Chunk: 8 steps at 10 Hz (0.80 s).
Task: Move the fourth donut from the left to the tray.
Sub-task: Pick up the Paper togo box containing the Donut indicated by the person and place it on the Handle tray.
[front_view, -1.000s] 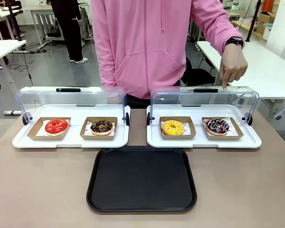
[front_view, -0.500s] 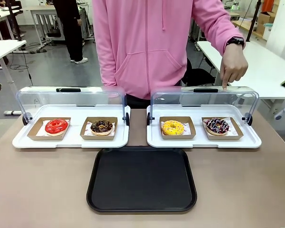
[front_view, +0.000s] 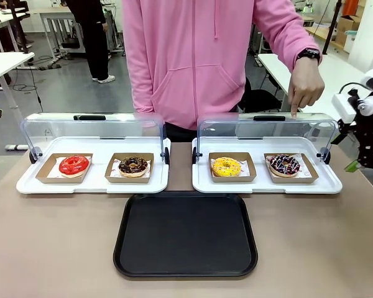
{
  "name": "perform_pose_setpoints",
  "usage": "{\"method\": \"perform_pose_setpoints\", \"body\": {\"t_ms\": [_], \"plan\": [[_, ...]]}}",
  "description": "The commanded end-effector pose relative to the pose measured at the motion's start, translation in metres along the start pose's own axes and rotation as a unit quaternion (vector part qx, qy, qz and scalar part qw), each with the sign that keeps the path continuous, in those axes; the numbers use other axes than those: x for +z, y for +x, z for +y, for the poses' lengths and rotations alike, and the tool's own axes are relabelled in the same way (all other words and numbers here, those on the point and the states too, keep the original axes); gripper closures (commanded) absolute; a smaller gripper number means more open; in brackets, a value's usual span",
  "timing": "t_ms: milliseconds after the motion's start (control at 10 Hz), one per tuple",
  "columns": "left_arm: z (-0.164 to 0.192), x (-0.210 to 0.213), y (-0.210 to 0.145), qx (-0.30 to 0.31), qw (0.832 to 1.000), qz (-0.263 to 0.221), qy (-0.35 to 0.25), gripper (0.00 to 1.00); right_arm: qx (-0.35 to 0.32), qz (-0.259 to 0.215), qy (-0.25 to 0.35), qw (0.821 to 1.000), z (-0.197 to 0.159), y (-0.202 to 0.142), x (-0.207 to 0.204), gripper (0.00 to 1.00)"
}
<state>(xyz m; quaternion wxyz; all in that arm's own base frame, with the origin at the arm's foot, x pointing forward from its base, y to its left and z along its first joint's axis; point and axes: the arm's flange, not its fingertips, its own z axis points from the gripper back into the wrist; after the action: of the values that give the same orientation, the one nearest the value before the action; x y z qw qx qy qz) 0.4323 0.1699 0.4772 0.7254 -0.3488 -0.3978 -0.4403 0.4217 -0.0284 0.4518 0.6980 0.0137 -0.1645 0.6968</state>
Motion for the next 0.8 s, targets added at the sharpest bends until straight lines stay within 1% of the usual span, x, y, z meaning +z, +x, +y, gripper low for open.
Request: {"method": "perform_pose_setpoints", "body": {"t_ms": [0,100,500,600,700], "plan": [[-0.001,0.001,0.002,-0.002,1.000,-0.004,-0.003,0.00,-0.001,-0.022,-0.005,1.000,0.002,-0.001,0.000,0.00],[-0.001,0.001,0.002,-0.002,1.000,-0.004,-0.003,0.00,0.000,0.000,0.000,1.000,0.000,0.000,0.000,0.00],[-0.001,0.001,0.002,-0.002,1.000,-0.004,-0.003,0.00,-0.001,-0.001,-0.002,1.000,-0.001,0.000,-0.004,0.00],[-0.001,0.001,0.002,-0.002,1.000,-0.004,-0.003,0.00,0.002,0.001,-0.004,1.000,-0.007,0.007,-0.020,0.00],[-0.001,0.001,0.002,-0.002,1.000,-0.004,-0.003,0.00,-0.003,0.002,-0.010,1.000,-0.012,0.007,-0.031,0.00]]}}
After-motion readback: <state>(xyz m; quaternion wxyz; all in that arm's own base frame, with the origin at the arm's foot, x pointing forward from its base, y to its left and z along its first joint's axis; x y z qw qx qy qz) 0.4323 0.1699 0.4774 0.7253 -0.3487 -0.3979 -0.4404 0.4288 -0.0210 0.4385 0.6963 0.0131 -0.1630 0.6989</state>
